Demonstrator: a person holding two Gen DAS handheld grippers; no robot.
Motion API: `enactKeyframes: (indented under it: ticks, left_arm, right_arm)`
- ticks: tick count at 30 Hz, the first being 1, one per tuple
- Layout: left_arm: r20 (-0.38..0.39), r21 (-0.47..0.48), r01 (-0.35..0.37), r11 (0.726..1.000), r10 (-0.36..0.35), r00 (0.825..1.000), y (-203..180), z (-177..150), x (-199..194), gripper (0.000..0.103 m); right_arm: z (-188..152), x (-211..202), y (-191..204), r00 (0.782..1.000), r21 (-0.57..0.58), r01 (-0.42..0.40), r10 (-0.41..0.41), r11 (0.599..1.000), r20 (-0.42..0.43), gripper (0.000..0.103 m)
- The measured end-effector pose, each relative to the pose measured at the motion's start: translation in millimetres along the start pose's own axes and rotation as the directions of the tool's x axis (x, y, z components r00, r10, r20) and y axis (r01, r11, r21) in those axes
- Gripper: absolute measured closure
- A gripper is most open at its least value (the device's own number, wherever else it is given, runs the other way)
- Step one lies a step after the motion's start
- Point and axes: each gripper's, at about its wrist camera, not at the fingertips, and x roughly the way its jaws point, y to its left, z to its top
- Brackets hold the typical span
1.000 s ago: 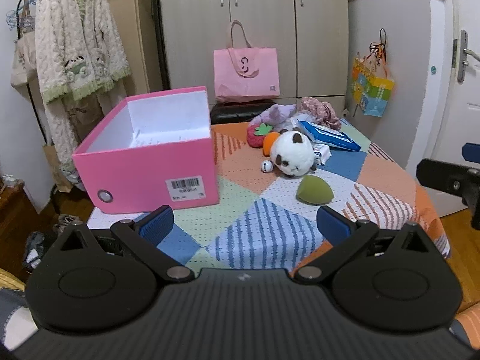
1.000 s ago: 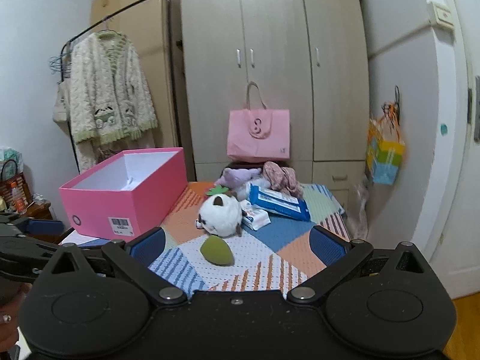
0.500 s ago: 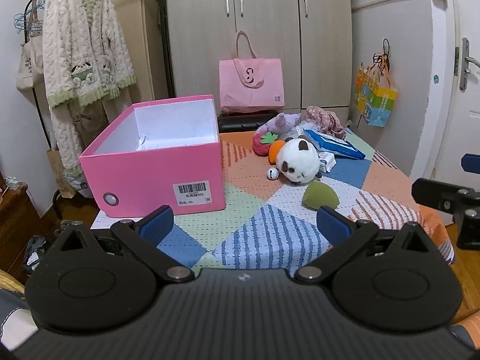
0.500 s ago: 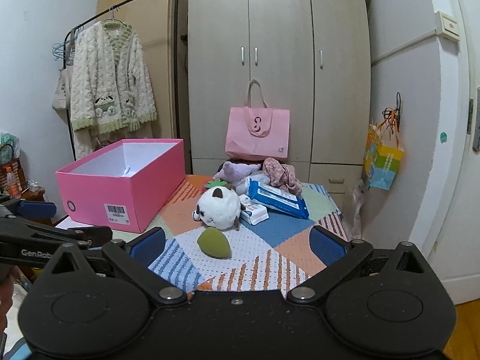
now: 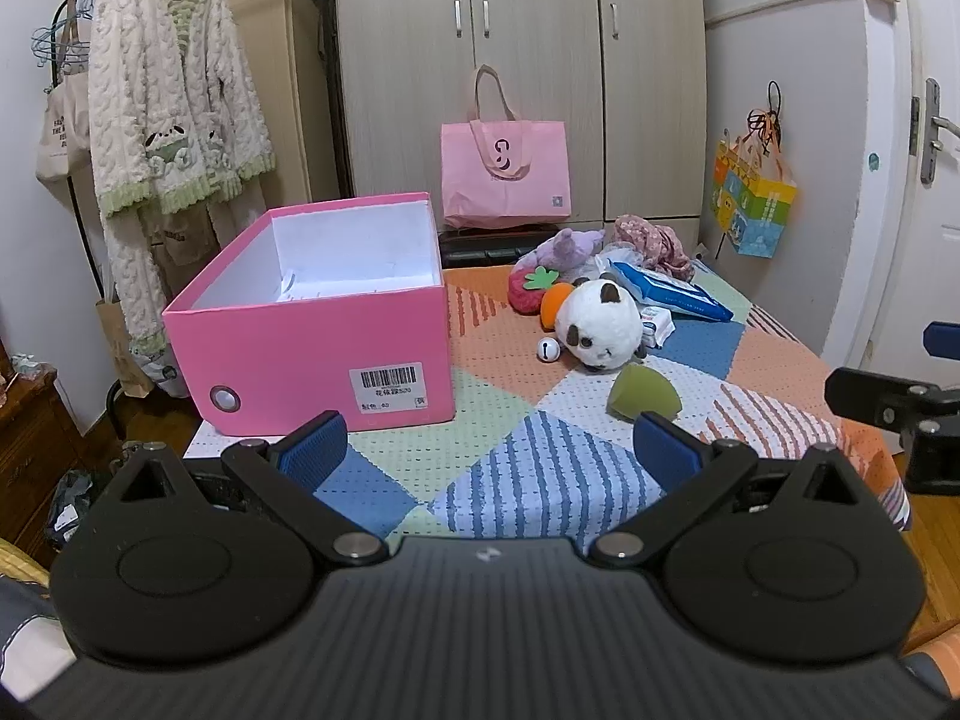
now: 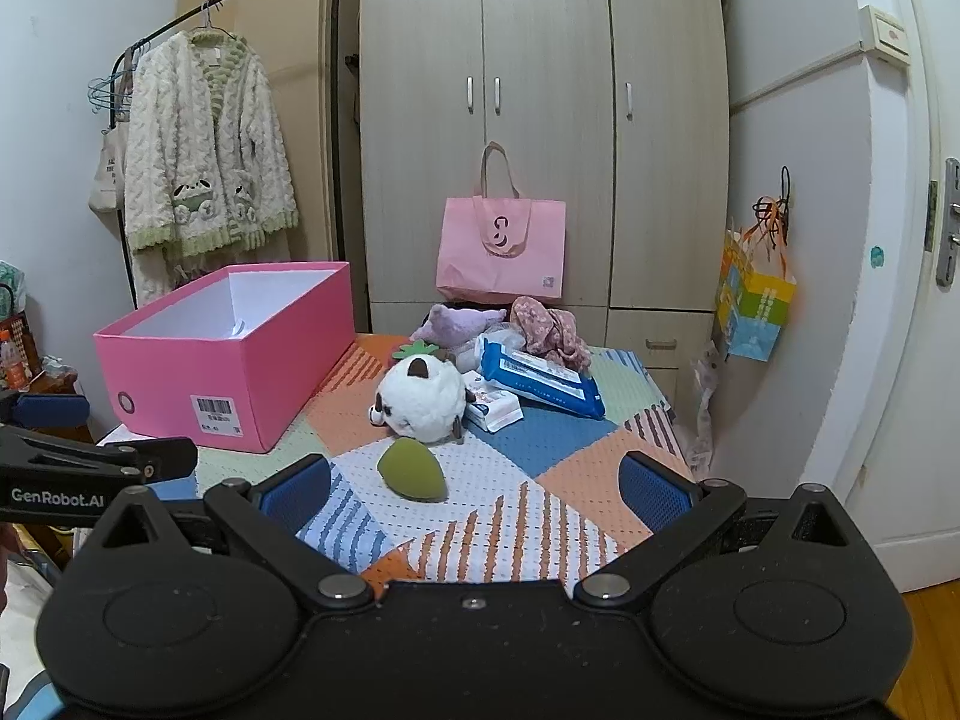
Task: Organize soft objects
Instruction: 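Move both tools toward the white plush toy on the table, then close the left and right grippers together around the white plush toy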
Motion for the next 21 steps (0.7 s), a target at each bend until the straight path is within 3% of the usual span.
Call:
enactKeyframes:
  ticks: [9,12,15,21]
  left_arm:
    - [0.011,0.025,0.032,0.999,-0.033,0.999,-2.4,5.4,0.5,0.0]
    - [0.039,0.029,0.043,0.999,-0.044,0.998,-3.2,18.1,-1.3,0.0]
    - [0.037,-0.013,0.106,0.994,-0.106,0.994,-1.4,32.3,2.8,0.002]
    - [0.072,0.022,0.144,0.989,-0.145,0.987,-5.3,50.2,20.9,0.002]
  right_arm:
    - [2.7,5.6,-7.3,1.0,0.0,-0.02,0.02,1.0,0.004,0.0]
    - [6.2,2.4,-12.7,0.995,-0.006,-0.07,0.07,0.998,0.077,0.0]
    - [3.7,5.8,-22.5,0.971,-0.016,-0.135,0.135,0.991,0.199,0.0]
    - [11.6,50.5,-35.8,0.975,0.002,-0.18,0.178,0.984,0.137,0.0]
